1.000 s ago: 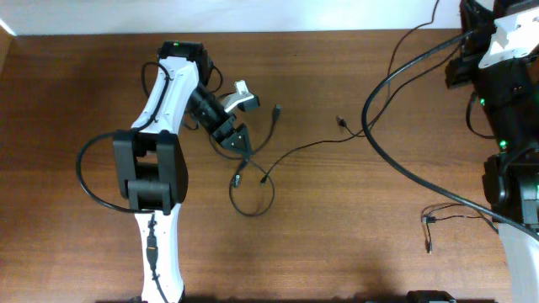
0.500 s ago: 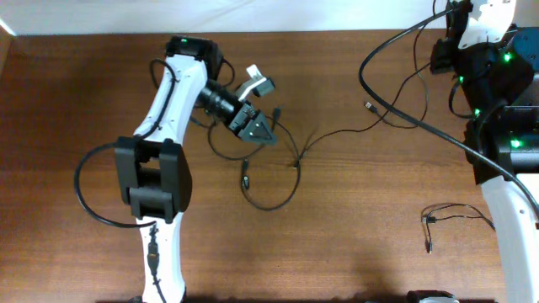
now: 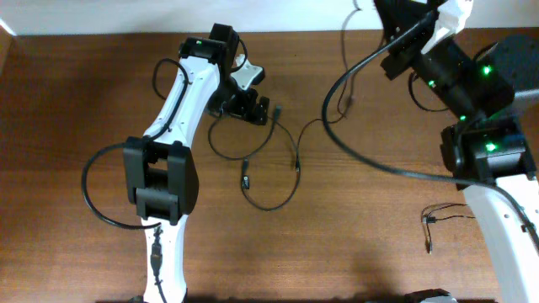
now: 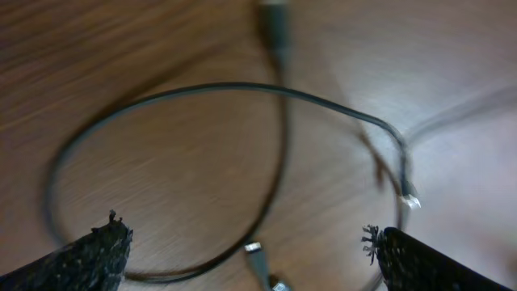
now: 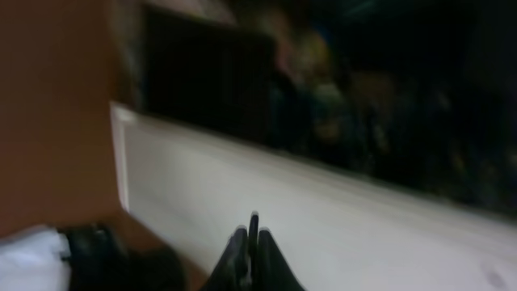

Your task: Untangle cables

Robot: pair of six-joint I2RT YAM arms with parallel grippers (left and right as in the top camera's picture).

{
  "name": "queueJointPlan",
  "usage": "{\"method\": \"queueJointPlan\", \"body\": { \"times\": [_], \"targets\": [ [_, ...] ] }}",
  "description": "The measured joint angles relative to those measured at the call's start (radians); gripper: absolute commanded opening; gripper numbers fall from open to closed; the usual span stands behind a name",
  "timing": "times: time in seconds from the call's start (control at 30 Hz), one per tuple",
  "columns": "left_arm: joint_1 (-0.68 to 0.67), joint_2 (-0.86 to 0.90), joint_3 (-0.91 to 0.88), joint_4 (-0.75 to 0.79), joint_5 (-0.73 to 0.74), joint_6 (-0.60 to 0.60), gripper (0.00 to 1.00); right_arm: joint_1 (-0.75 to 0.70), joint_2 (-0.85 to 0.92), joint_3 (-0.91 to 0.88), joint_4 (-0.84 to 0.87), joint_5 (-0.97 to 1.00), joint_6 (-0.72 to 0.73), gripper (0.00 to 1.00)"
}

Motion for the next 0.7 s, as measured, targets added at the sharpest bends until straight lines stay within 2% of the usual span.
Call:
{"method": "queueJointPlan", "body": {
  "times": [0.07, 0.13, 0.4, 0.53, 0.63, 0.7],
  "targets": [
    [0.007, 0.0, 0.0, 0.022, -0.058, -0.109, 0.99, 0.062, -0.03, 0.001, 0.094, -0.058, 0.02, 0.04],
    [0.013, 0.0, 0.0, 0.055, -0.089, -0.141, 0.99, 0.101, -0.066, 0.001, 0.149, -0.079, 0.028, 0.04],
    [0.014, 0.0, 0.0, 0.14, -0.106, -0.181, 0.99, 0.127, -0.145, 0.001, 0.22, -0.091, 0.031, 0.04],
    [0.014, 0.0, 0.0, 0.211, -0.066, -0.257, 0.99, 0.127, -0.167, 0.001, 0.251, -0.091, 0.058, 0.04],
    [0.004, 0.0, 0.0, 0.183, 0.013, -0.266, 0.99, 0.127, -0.169, 0.001, 0.259, -0.09, 0.064, 0.04],
    [-0.032, 0.0, 0.001, 0.055, 0.04, -0.198, 0.99, 0.127, -0.169, 0.001, 0.27, -0.084, 0.069, 0.04]
  ]
}}
